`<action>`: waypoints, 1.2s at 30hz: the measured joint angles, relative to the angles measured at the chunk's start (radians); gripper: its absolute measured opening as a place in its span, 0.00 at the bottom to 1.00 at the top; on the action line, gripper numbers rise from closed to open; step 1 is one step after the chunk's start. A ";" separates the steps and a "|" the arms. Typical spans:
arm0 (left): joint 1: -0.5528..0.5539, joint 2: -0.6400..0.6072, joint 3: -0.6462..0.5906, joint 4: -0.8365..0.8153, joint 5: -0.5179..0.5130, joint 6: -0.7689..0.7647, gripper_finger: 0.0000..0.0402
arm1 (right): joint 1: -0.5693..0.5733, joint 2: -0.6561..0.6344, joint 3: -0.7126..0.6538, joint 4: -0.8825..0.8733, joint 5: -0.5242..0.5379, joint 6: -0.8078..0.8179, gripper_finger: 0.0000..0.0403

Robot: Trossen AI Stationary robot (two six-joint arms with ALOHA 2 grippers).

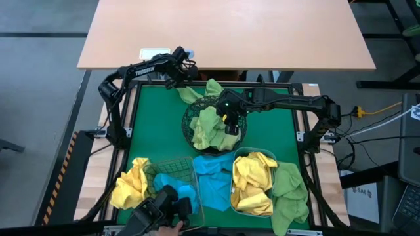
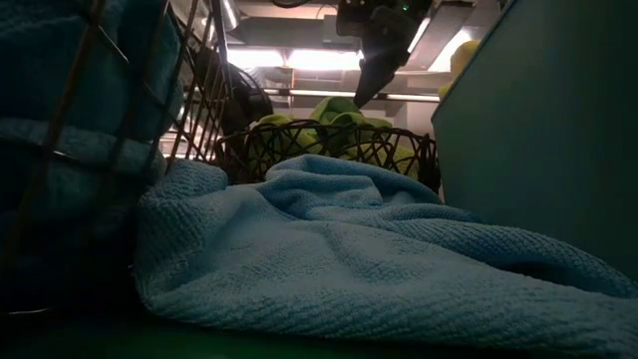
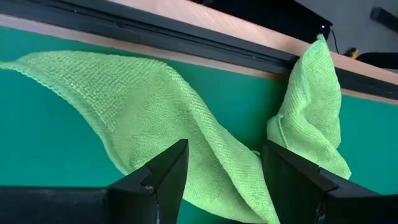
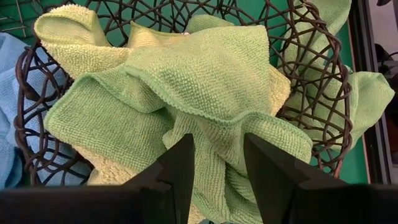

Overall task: Sort microfiber towel by color & place in baskets
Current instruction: Put the green microfiber cloth into the round wire basket

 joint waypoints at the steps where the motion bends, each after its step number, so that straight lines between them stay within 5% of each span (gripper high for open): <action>1: 0.000 0.000 0.000 0.001 0.000 0.000 0.48 | 0.000 0.000 0.000 0.000 0.000 0.000 0.35; 12: -0.013 -0.007 0.000 0.166 0.143 -0.066 0.48 | 0.000 0.000 0.000 0.000 0.044 -0.001 0.35; 18: -0.033 -0.007 0.000 0.311 0.124 -0.079 0.48 | 0.000 0.000 0.000 0.000 0.043 -0.001 0.35; 27: -0.013 0.037 0.000 0.304 0.018 0.051 0.48 | 0.000 0.000 0.000 0.000 0.043 -0.001 0.35; 36: 0.006 0.095 0.000 0.268 0.052 0.069 0.48 | 0.000 -0.002 0.000 0.000 0.043 -0.001 0.35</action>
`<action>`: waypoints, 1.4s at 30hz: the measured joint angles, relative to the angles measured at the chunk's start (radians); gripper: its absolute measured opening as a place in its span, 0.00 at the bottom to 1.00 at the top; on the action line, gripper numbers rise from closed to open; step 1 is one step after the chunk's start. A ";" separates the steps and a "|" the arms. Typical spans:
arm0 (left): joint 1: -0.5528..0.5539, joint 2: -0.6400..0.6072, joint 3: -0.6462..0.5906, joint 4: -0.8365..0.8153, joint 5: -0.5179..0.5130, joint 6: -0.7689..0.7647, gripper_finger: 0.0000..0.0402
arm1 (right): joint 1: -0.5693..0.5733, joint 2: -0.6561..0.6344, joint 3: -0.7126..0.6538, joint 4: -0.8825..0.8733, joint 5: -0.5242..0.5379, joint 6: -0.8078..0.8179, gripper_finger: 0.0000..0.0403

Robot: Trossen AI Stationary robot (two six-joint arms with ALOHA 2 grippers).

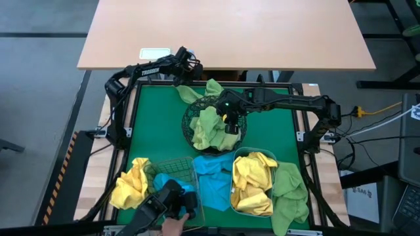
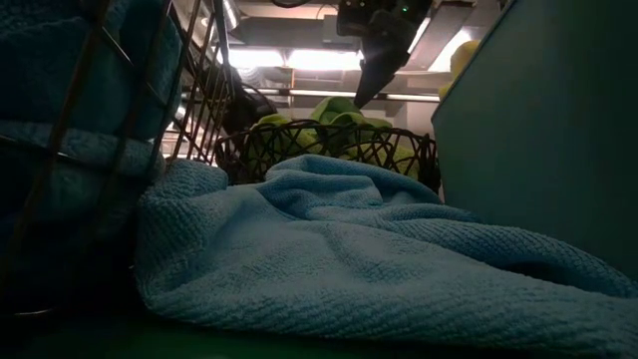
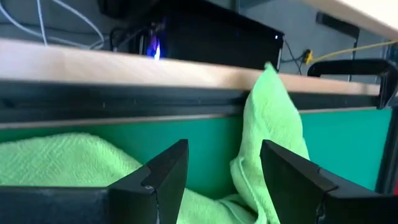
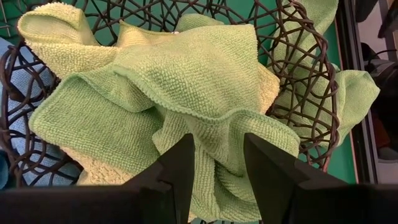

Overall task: Sort microfiber towel by color & place in baskets
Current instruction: Put the green microfiber cloth into the round wire basket

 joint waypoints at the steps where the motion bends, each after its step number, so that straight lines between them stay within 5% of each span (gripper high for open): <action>1: 0.002 0.000 0.000 -0.003 0.001 -0.002 0.48 | 0.000 0.000 0.000 0.000 0.000 0.000 0.35; 19: 0.046 -0.001 0.000 -0.218 0.027 0.051 0.48 | 0.000 0.000 0.000 0.000 -0.001 0.000 0.35; 42: -0.007 0.002 0.000 -0.278 -0.053 0.077 0.48 | 0.000 0.000 0.000 0.001 -0.001 0.000 0.35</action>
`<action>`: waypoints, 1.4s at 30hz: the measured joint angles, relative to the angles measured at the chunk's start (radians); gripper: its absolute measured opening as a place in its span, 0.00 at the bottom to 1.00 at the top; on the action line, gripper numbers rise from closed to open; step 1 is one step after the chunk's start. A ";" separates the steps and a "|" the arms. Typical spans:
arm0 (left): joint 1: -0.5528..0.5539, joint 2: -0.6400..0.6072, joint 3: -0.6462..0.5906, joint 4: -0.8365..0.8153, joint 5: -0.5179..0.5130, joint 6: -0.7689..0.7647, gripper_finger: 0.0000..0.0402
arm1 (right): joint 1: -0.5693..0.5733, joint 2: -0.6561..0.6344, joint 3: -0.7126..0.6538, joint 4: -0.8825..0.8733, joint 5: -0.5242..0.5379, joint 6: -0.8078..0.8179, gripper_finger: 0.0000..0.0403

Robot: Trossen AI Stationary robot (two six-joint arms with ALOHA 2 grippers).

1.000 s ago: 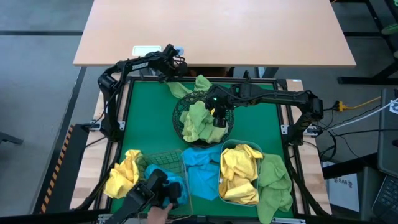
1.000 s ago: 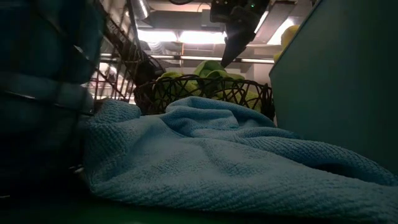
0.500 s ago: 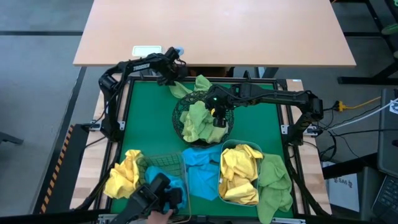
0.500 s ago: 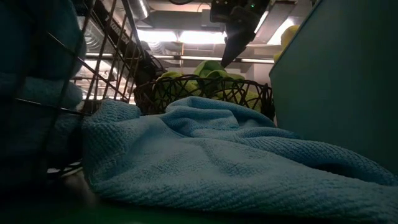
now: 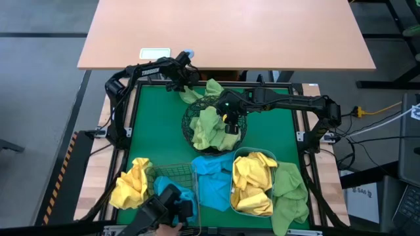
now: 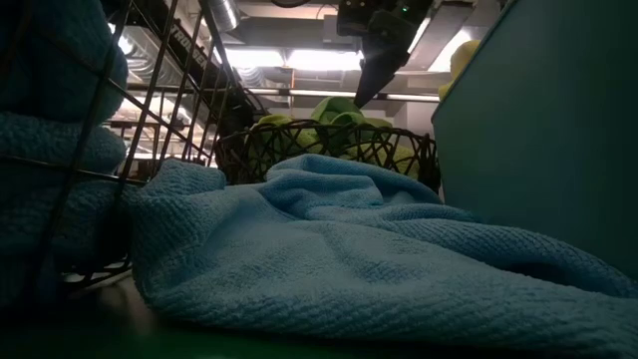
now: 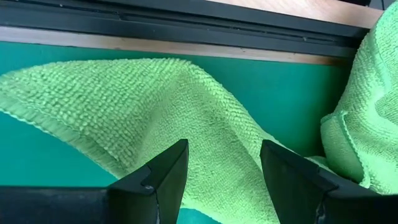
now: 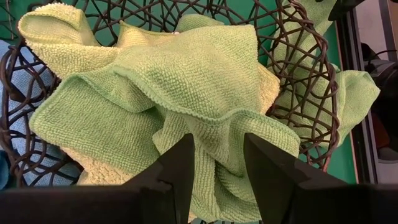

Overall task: Sort microfiber towel by color & place in baskets
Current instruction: Put the green microfiber cloth into the round wire basket

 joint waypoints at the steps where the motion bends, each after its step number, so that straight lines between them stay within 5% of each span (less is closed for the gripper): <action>1: 0.000 0.000 0.000 0.000 0.000 0.000 0.48 | 0.000 0.000 0.000 0.000 0.000 -0.001 0.35; 16: 0.053 0.000 0.000 -0.050 0.240 -0.032 0.48 | 0.000 0.000 0.000 0.000 0.000 -0.027 0.35; 42: -0.003 0.000 0.000 -0.180 0.086 0.054 0.48 | 0.000 0.000 0.000 0.001 0.000 -0.027 0.35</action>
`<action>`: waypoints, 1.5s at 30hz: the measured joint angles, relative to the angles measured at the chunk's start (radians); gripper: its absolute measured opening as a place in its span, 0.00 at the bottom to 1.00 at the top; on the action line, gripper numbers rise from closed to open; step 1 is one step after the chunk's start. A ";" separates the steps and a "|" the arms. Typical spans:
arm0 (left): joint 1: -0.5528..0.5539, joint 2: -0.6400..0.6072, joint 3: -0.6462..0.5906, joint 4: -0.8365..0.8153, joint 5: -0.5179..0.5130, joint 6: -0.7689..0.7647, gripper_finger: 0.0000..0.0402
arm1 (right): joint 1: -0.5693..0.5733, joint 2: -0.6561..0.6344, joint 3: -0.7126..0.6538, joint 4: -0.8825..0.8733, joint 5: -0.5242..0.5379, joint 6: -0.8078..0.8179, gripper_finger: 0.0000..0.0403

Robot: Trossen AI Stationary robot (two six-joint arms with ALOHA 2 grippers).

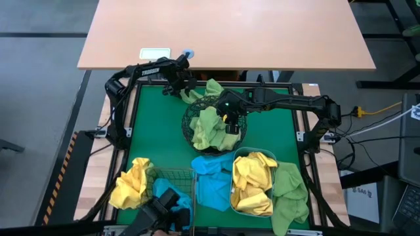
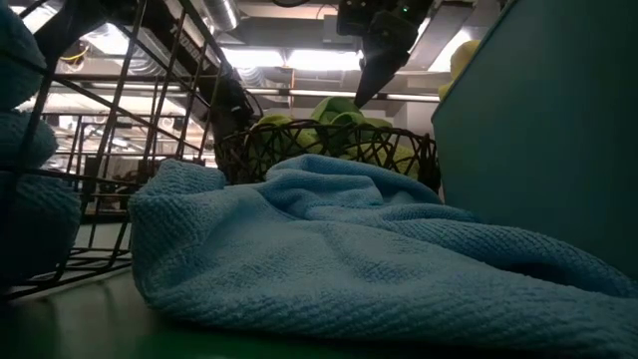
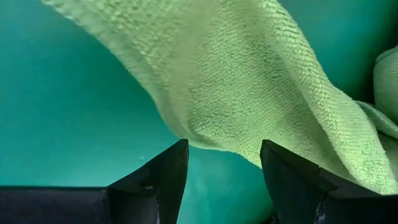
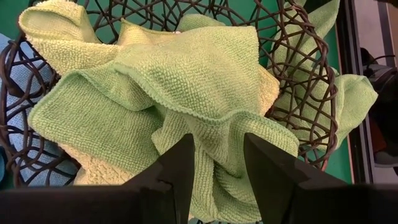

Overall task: Sort microfiber towel by color & place in baskets
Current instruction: Put the green microfiber cloth into the round wire basket

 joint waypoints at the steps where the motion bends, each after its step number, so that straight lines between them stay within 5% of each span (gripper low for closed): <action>1: -0.006 0.000 0.000 0.002 -0.006 0.000 0.48 | 0.000 0.000 0.000 0.000 0.000 0.000 0.35; 22: -0.059 0.025 0.000 0.051 -0.041 -0.058 0.46 | 0.000 0.000 0.000 0.002 0.000 -0.002 0.35; 31: -0.056 0.030 0.000 0.068 -0.036 -0.062 0.31 | 0.000 0.000 0.000 0.002 0.000 -0.031 0.35; 41: -0.053 0.030 0.000 0.121 -0.055 -0.022 0.03 | 0.000 0.000 0.000 0.006 0.000 -0.033 0.35; 45: -0.041 0.030 0.000 0.140 -0.036 -0.008 0.01 | 0.000 0.000 0.000 0.006 0.004 -0.033 0.35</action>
